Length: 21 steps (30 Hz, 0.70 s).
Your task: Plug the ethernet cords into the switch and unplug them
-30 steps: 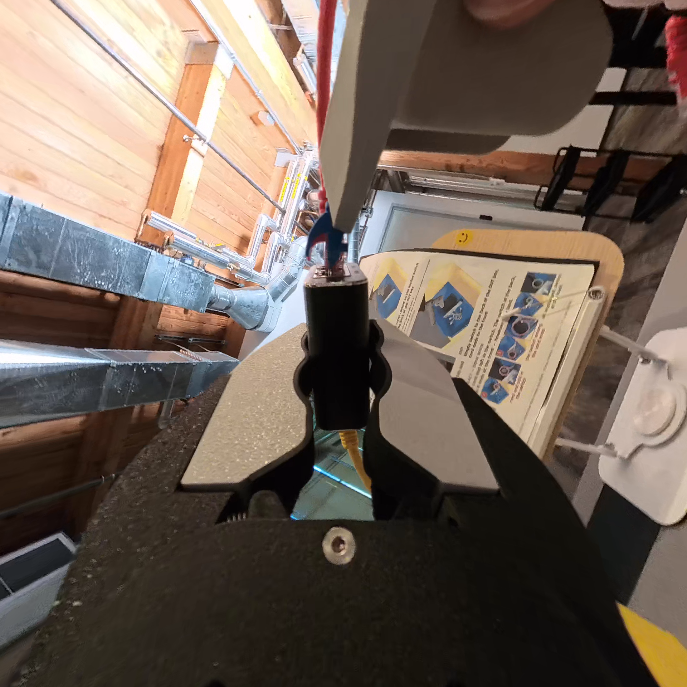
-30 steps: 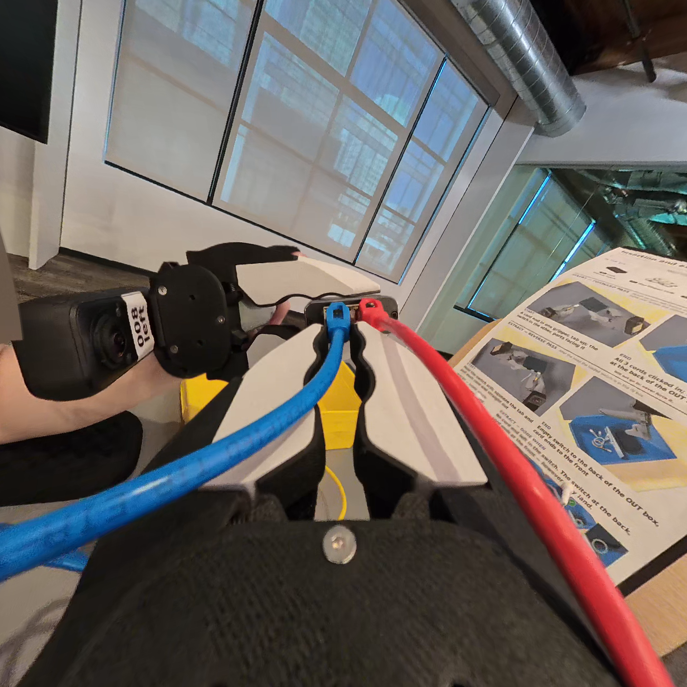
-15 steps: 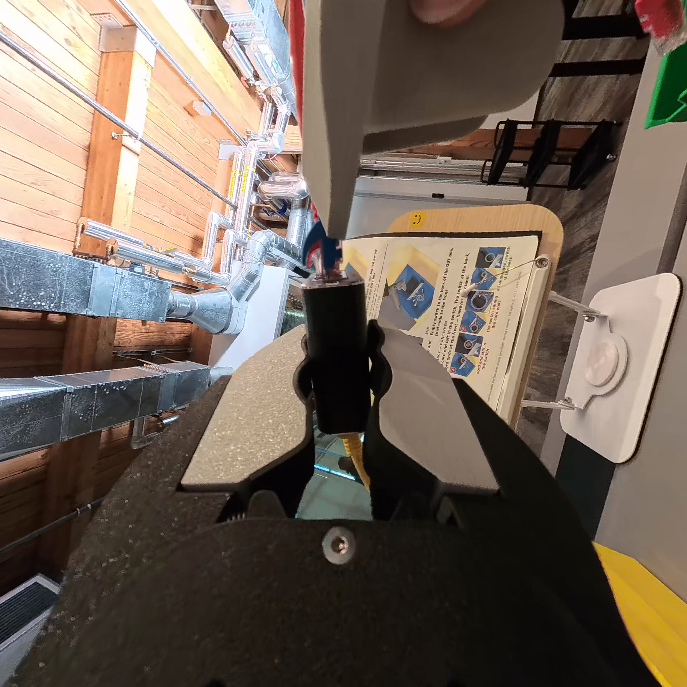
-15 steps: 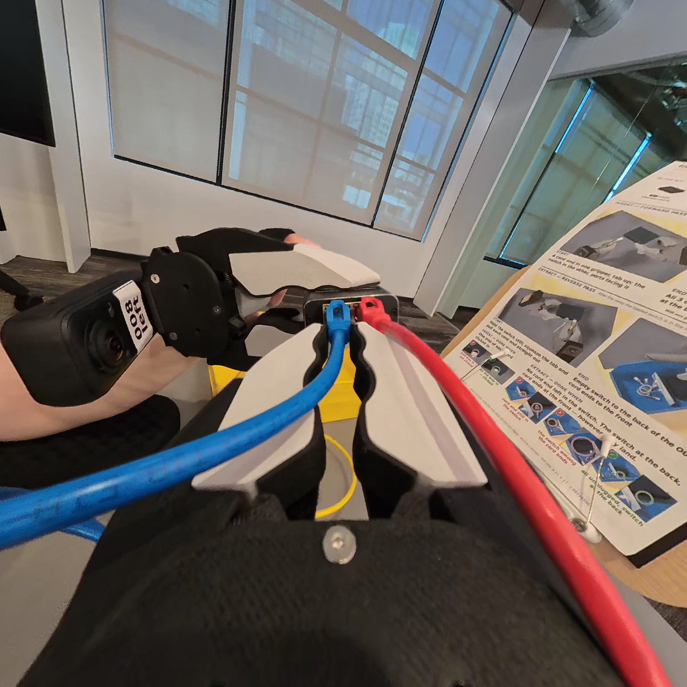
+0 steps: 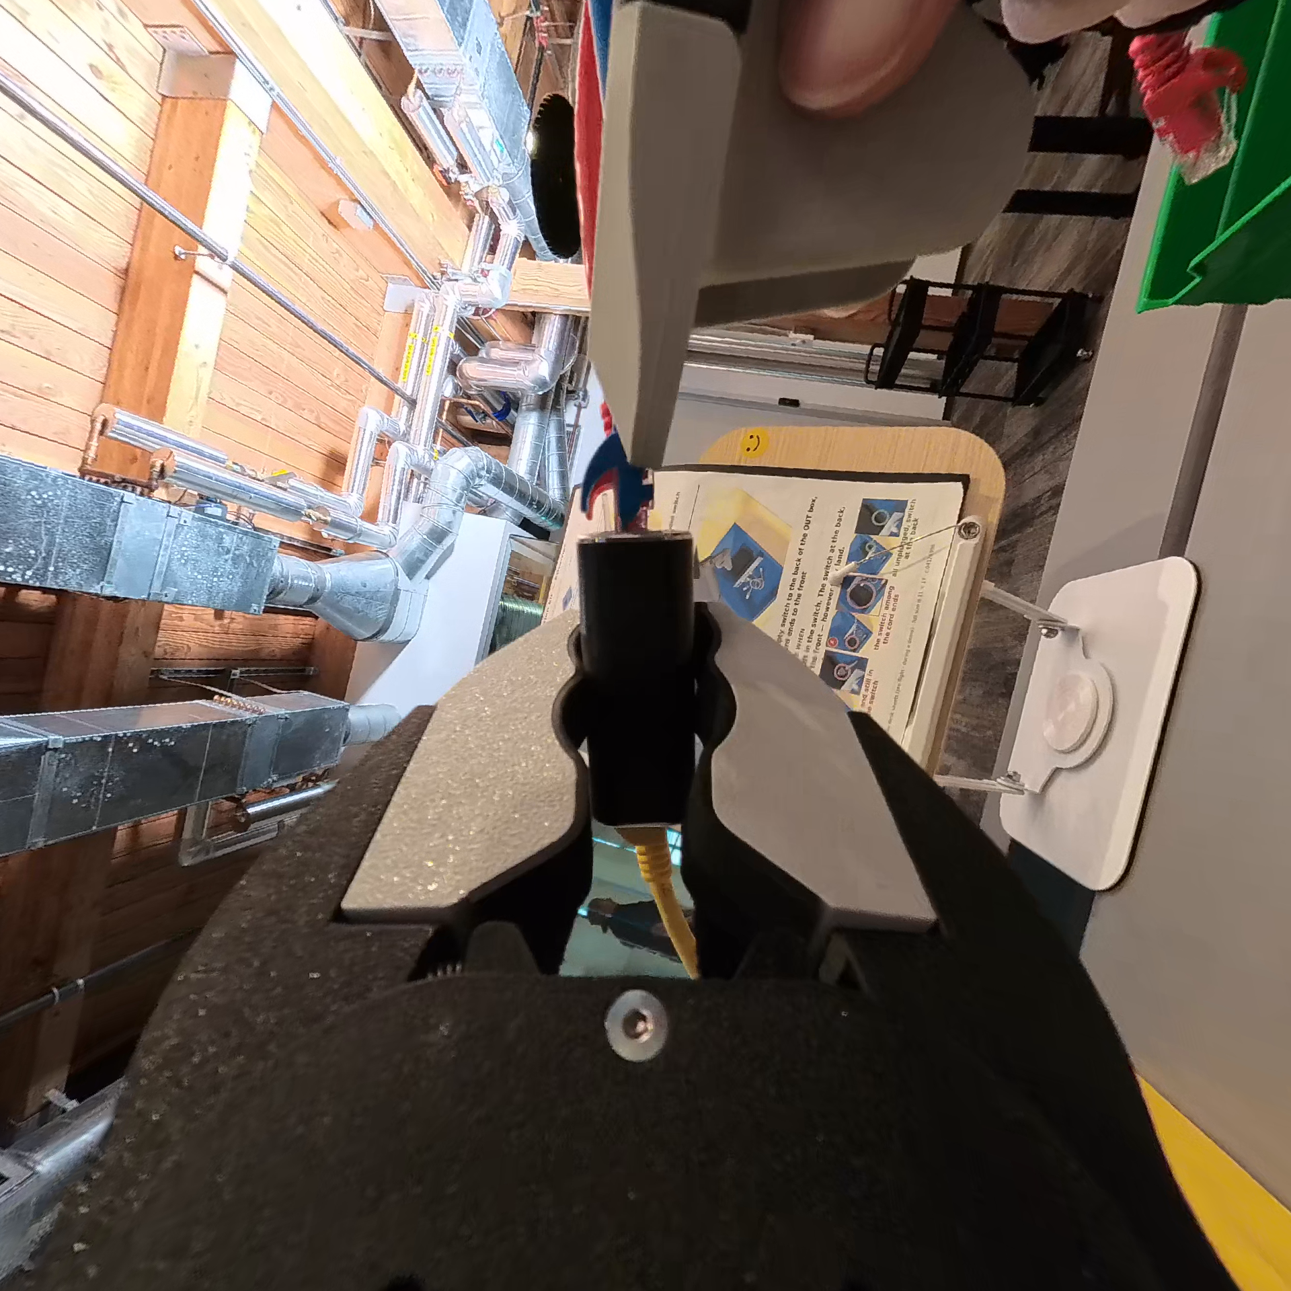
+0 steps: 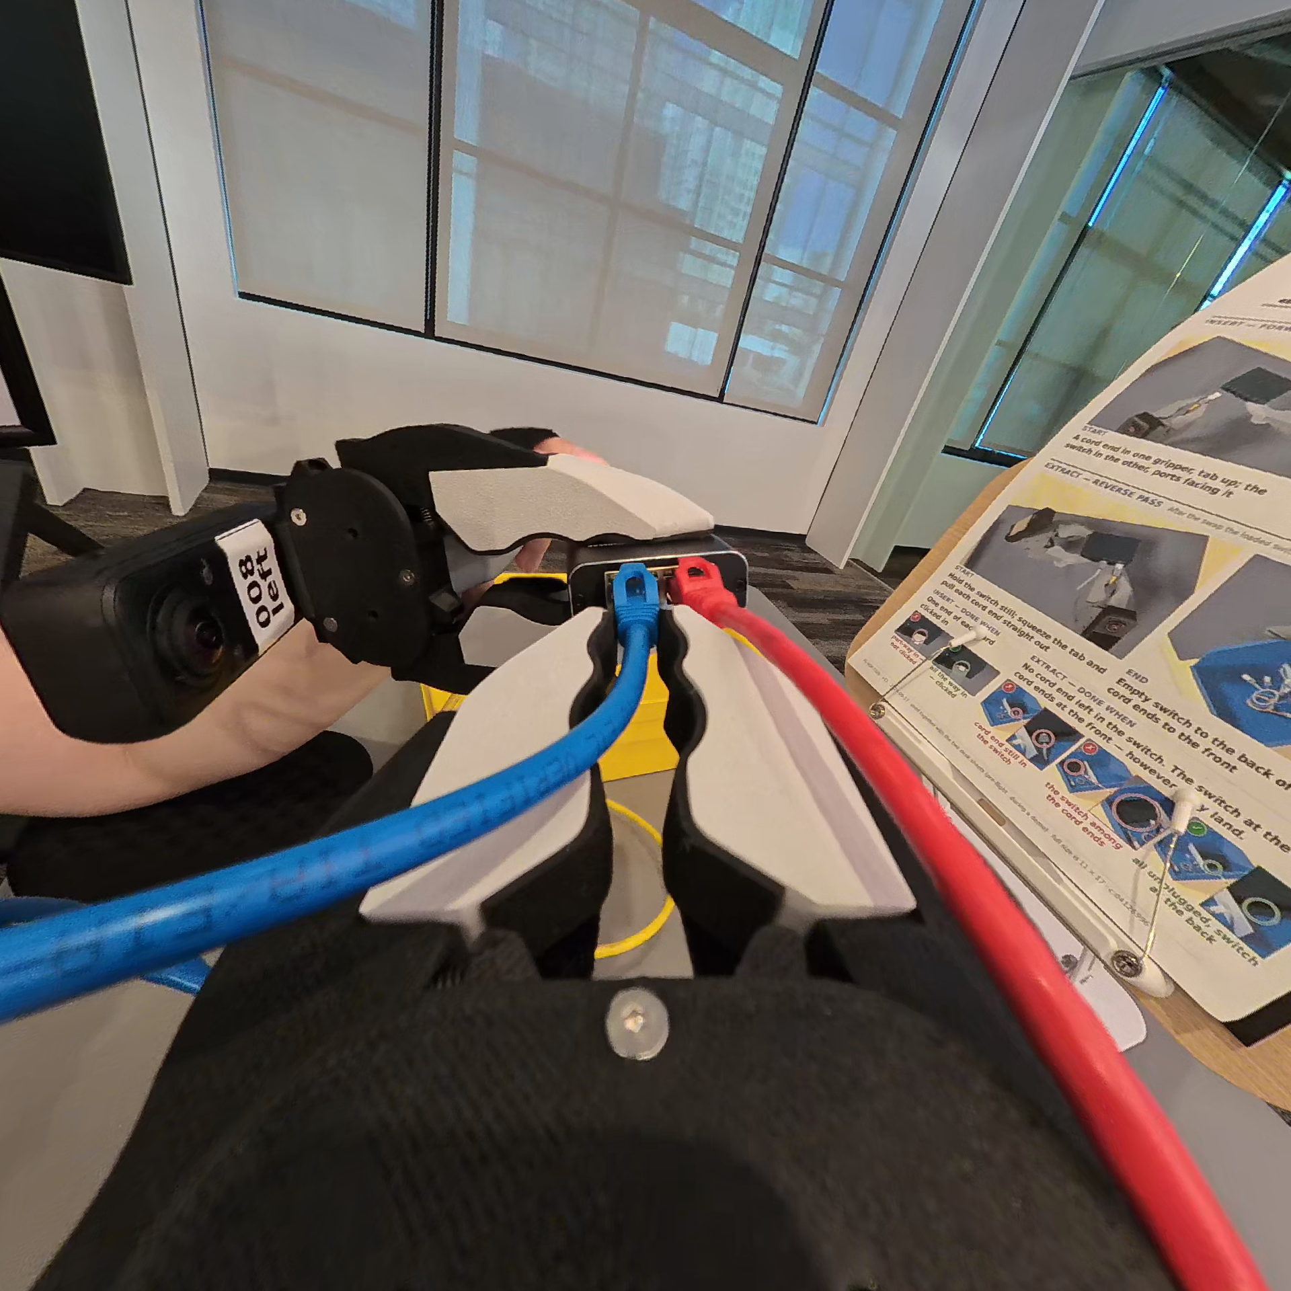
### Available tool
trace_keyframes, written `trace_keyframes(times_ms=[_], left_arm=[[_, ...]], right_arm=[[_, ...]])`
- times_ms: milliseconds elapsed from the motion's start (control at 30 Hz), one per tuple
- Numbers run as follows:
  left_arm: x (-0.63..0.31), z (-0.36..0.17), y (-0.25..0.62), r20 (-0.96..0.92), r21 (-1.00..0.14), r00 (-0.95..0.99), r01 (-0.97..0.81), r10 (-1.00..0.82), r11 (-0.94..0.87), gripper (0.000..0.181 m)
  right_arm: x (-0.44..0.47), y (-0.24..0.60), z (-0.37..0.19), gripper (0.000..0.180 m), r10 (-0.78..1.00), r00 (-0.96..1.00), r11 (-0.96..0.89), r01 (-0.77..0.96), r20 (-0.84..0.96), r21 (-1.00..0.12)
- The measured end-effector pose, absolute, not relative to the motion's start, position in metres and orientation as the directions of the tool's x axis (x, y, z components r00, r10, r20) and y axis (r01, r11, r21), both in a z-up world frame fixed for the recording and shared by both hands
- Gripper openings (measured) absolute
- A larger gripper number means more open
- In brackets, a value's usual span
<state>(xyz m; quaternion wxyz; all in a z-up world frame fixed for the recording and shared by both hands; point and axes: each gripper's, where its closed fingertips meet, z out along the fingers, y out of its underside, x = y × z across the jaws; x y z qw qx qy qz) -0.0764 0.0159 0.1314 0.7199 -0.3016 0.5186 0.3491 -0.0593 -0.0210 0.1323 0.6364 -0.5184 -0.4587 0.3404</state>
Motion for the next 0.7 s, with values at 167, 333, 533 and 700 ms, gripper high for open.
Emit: trace_keyframes(times_ms=[167,333,533,700], left_arm=[[-0.078,0.139,0.016,-0.949,-0.102,0.259,-0.793,0.18,0.6,0.026],[-0.077,0.144,0.013,-0.941,-0.135,0.296,-0.775,0.166,0.617,0.026],[-0.077,0.146,0.014,-0.936,-0.148,0.309,-0.779,0.169,0.609,0.026],[-0.079,0.147,0.015,-0.933,-0.132,0.302,-0.793,0.195,0.595,0.026]], right_arm=[[-0.061,-0.022,0.141,0.013,0.904,0.346,0.264,0.006,0.249,-0.965],[-0.06,-0.027,0.148,0.013,0.887,0.361,0.306,0.005,0.287,-0.952],[-0.06,-0.026,0.15,0.013,0.885,0.371,0.311,-0.02,0.282,-0.95],[-0.06,-0.024,0.15,0.013,0.876,0.386,0.318,-0.016,0.288,-0.948]])
